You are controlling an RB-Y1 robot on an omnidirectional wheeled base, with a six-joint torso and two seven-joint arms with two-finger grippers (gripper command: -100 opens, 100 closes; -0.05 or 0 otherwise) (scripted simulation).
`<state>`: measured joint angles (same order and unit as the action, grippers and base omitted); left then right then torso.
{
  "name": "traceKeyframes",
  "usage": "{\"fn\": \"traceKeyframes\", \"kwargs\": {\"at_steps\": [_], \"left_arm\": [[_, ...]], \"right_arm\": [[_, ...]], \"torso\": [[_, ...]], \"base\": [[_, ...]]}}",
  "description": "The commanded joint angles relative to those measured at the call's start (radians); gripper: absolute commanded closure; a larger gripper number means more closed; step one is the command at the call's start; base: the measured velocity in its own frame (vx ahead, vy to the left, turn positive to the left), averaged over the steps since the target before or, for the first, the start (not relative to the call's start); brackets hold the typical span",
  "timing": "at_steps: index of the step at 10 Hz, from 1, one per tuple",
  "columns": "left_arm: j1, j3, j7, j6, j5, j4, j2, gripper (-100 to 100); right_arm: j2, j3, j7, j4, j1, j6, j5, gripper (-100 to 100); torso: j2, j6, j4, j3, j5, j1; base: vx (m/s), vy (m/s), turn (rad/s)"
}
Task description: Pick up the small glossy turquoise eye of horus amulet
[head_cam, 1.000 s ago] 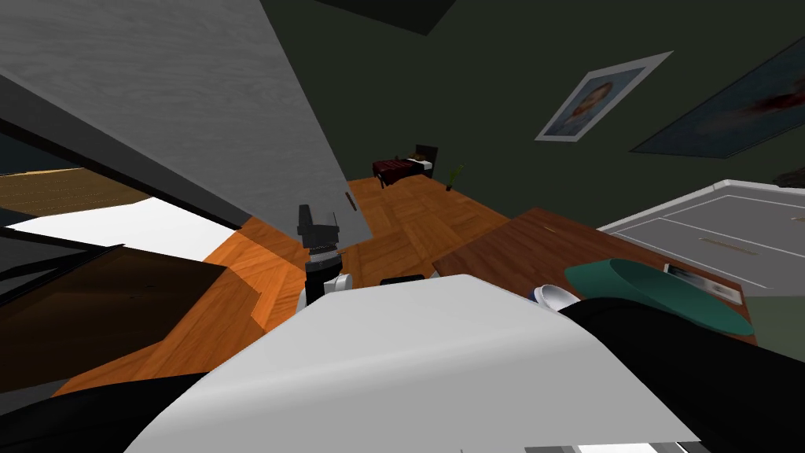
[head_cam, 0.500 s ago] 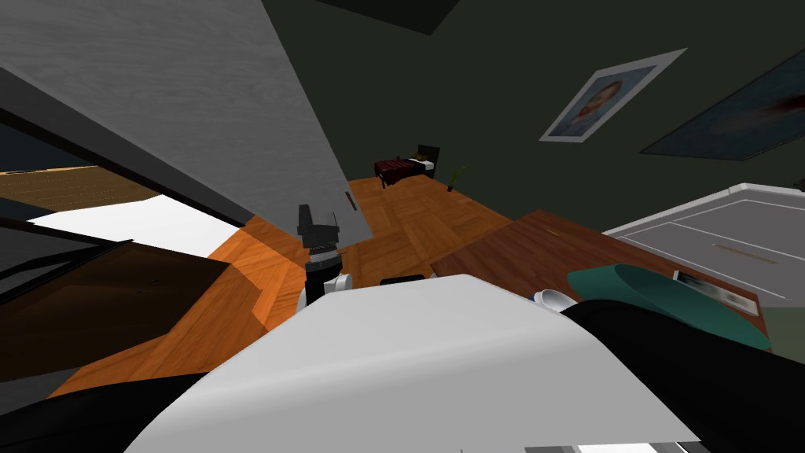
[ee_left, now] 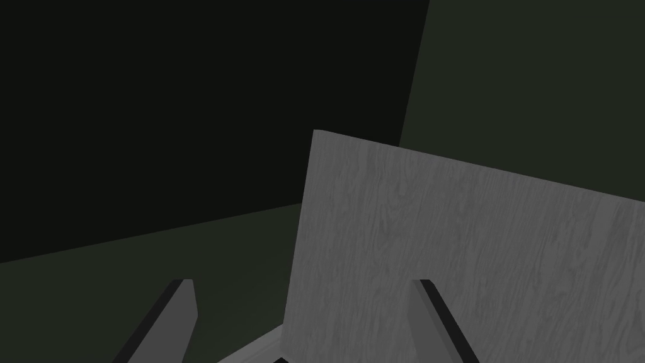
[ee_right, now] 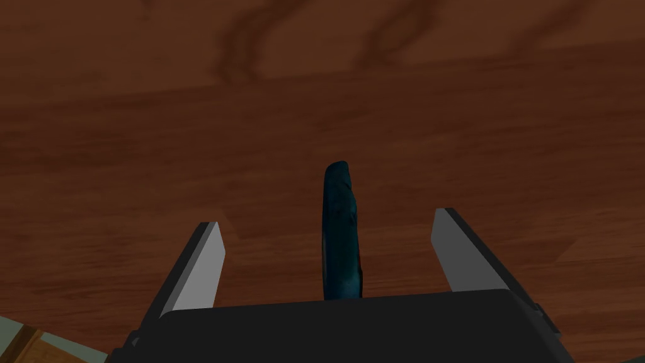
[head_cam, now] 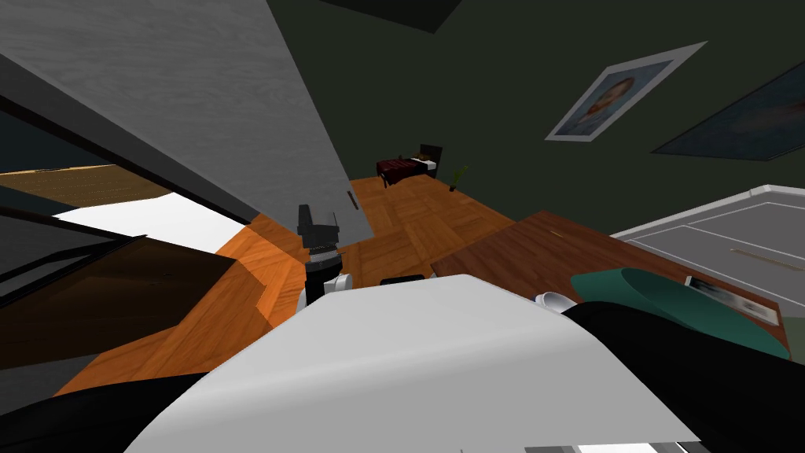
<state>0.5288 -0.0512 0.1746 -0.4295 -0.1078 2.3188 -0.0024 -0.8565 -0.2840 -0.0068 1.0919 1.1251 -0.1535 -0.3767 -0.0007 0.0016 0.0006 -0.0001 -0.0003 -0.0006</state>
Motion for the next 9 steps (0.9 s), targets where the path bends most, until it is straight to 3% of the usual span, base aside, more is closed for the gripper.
{"fn": "traceKeyframes", "kwargs": {"at_steps": [1, 2, 3, 7, 8, 9], "left_arm": [[0.000, 0.000, 0.000, 0.000, 0.000, 0.000, 0.000, 0], [0.000, 0.000, 0.000, 0.000, 0.000, 0.000, 0.000, 0], [0.000, 0.000, 0.000, 0.000, 0.000, 0.000, 0.000, 0], [0.000, 0.000, 0.000, 0.000, 0.000, 0.000, 0.000, 0], [0.000, 0.000, 0.000, 0.000, 0.000, 0.000, 0.000, 0], [0.000, 0.000, 0.000, 0.000, 0.000, 0.000, 0.000, 0]], "right_arm": [[0.005, 0.034, 0.007, 0.017, 0.012, 0.012, 0.005, -100], [0.001, 0.023, 0.004, 0.015, 0.011, 0.009, 0.003, -100], [0.001, 0.025, 0.005, 0.017, 0.012, 0.011, 0.003, 100], [0.001, 0.026, 0.005, 0.018, 0.011, 0.009, 0.003, 100], [0.001, 0.026, 0.005, 0.018, 0.011, 0.009, 0.003, 0], [-0.030, -0.024, -0.014, -0.014, -0.028, -0.012, -0.028, 100]], "torso": [[0.000, 0.000, 0.000, 0.000, 0.000, 0.000], [-0.001, 0.000, 0.000, 0.000, 0.000, 0.001], [-0.001, 0.000, 0.000, -0.001, 0.000, 0.001], [0.000, 0.001, 0.000, 0.000, -0.001, -0.001], [0.000, 0.001, 0.000, 0.000, -0.001, -0.001], [0.000, 0.001, 0.000, 0.000, -0.001, -0.001]], "base": [[0.000, 0.000, 0.000], [0.000, 0.000, 0.000], [0.000, 0.000, 0.000], [0.000, 0.000, 0.000], [0.000, 0.000, 0.000], [0.020, 0.013, -0.075]]}}
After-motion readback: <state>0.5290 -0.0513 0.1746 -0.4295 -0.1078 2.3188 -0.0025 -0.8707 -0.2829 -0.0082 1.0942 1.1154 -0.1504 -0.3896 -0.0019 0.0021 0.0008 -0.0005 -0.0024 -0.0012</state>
